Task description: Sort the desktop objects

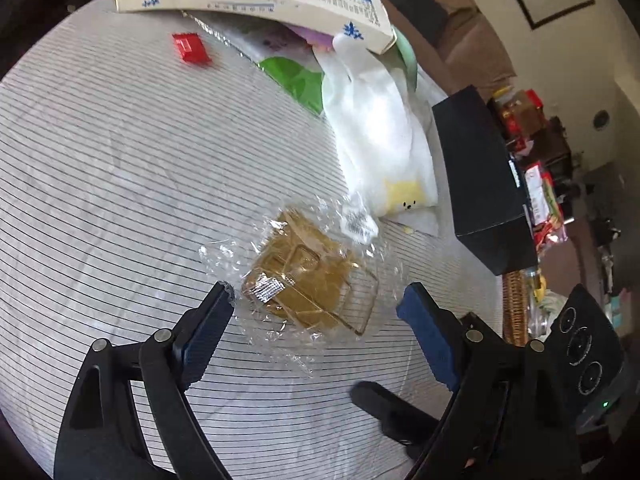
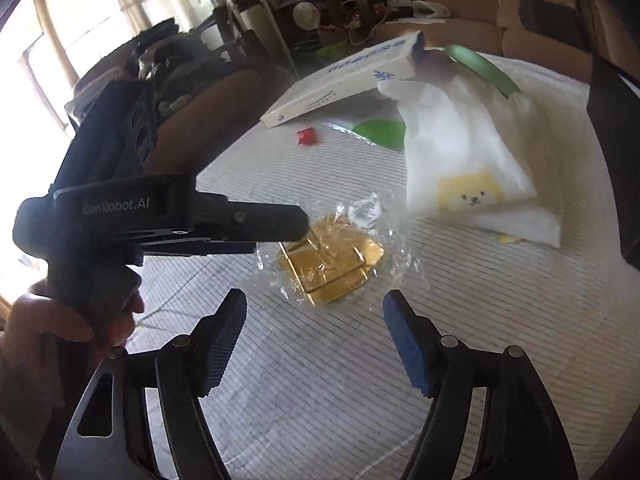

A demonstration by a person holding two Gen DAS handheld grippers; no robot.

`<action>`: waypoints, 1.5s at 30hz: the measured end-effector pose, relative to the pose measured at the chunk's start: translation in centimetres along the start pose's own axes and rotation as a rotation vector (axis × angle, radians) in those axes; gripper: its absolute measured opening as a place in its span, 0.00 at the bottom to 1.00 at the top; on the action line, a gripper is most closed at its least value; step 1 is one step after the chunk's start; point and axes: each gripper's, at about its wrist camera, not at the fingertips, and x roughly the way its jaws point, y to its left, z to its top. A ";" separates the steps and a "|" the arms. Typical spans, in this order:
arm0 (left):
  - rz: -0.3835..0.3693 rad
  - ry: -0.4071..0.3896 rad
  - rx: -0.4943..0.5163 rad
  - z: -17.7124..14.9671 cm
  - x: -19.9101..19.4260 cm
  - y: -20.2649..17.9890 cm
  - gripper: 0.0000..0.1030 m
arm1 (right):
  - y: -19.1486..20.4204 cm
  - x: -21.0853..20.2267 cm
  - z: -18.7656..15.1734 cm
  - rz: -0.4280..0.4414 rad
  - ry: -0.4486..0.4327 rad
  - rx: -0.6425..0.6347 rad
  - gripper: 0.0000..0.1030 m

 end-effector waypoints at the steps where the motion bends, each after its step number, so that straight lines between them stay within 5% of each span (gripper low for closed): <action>1: -0.006 0.006 0.002 -0.2 0.1 -0.1 0.83 | 0.4 0.8 0.2 -0.033 -0.002 -0.031 0.80; 4: -0.013 0.010 0.020 -0.5 0.2 -0.6 0.83 | -0.1 2.3 0.8 0.008 -0.023 -0.028 0.77; 7: -0.033 0.024 0.041 -0.8 0.2 -1.2 0.81 | -1.2 2.8 1.3 0.045 -0.026 0.025 0.46; 8: -0.047 0.025 0.048 -0.8 0.2 -1.5 0.80 | -1.5 2.7 1.4 0.055 -0.030 0.038 0.44; 17: -0.249 0.014 0.112 -1.8 -1.6 -7.3 0.69 | -2.6 -4.8 1.7 0.060 -0.120 0.014 0.38; 24: -0.275 0.033 0.289 0.3 -1.1 -19.6 0.69 | -6.0 -13.6 3.5 -0.027 -0.206 -0.028 0.38; 31: -0.335 0.053 0.383 5.7 4.2 -33.6 0.70 | -17.4 -21.0 6.2 -0.088 -0.303 0.092 0.37; 37: -0.343 0.088 0.403 11.7 11.8 -40.4 0.70 | -28.6 -22.6 9.2 -0.167 -0.307 0.194 0.37; 42: -0.273 0.119 0.369 16.6 17.9 -42.2 0.70 | -35.6 -20.6 12.6 -0.185 -0.254 0.236 0.37; 45: -0.149 0.139 0.362 18.8 21.1 -42.7 0.72 | -39.9 -17.8 14.5 -0.158 -0.187 0.324 0.38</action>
